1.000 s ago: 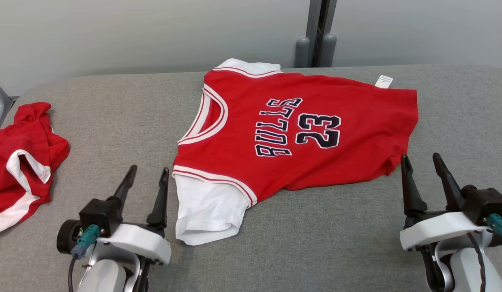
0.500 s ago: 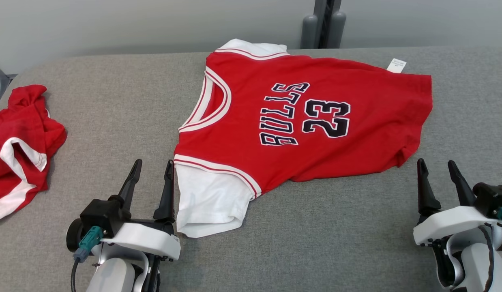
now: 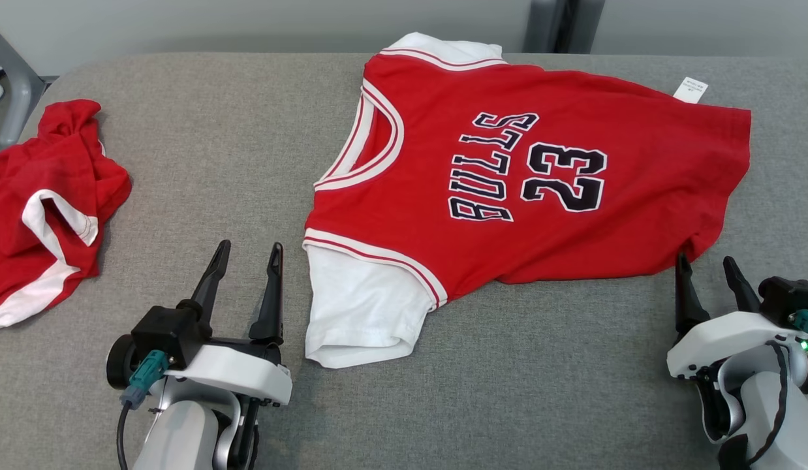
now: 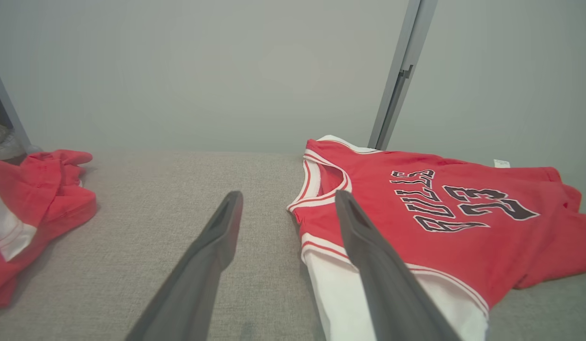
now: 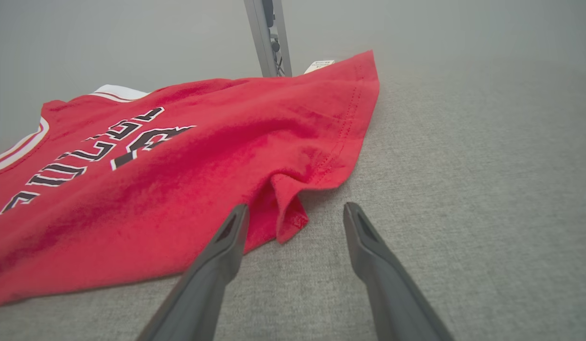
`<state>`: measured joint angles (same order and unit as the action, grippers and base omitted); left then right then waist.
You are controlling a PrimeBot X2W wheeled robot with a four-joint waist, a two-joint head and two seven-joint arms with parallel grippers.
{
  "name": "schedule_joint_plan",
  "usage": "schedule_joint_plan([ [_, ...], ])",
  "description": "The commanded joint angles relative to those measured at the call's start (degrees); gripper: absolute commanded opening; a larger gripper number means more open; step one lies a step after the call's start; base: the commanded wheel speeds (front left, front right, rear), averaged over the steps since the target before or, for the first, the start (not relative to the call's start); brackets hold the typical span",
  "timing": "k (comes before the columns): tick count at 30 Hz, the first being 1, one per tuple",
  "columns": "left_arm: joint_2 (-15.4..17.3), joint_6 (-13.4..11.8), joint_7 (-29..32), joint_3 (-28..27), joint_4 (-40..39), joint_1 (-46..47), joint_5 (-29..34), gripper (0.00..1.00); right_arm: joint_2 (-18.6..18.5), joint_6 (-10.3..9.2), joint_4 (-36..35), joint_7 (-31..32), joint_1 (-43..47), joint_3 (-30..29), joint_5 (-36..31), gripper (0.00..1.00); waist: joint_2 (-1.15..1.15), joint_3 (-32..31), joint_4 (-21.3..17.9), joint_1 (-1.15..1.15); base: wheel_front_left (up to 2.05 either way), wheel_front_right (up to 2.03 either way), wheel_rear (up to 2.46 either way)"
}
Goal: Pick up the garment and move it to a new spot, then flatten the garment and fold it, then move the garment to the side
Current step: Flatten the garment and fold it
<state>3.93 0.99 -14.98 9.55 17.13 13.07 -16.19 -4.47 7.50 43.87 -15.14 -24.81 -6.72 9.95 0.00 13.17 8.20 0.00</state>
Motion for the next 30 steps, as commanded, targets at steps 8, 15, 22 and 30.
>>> schedule_joint_plan([
  [8, -0.2, 0.9, -0.2, -0.5, 0.2, 1.7, 1.3, 1.00, -0.9, -0.02, 2.6, -0.1, -2.2, -0.7, -1.4, 0.39, 0.00, 1.1, 1.0, 0.00, 0.00, 0.00, 0.00],
  [15, -0.5, 1.1, -0.2, -1.2, 0.6, 1.3, 1.5, 1.00, -1.3, -0.02, 2.3, -0.1, -2.6, -0.7, -1.8, 0.00, 0.00, 0.6, 0.8, 0.00, 0.00, 0.00, 0.00],
  [22, -0.7, 1.4, -0.2, -1.9, 0.9, 0.3, 1.6, 1.00, -2.2, -0.02, -3.7, -0.1, -0.4, 0.4, -3.4, 0.00, 0.00, -1.3, -2.1, 0.00, 0.00, 0.00, 0.00],
  [30, -0.9, 1.4, -0.2, -2.0, 1.2, -1.0, 0.9, 1.00, -6.0, -0.02, -9.3, 4.3, 0.8, 5.9, -1.0, 0.00, 0.00, -4.0, -6.0, 0.00, 0.00, 0.00, 0.00],
])
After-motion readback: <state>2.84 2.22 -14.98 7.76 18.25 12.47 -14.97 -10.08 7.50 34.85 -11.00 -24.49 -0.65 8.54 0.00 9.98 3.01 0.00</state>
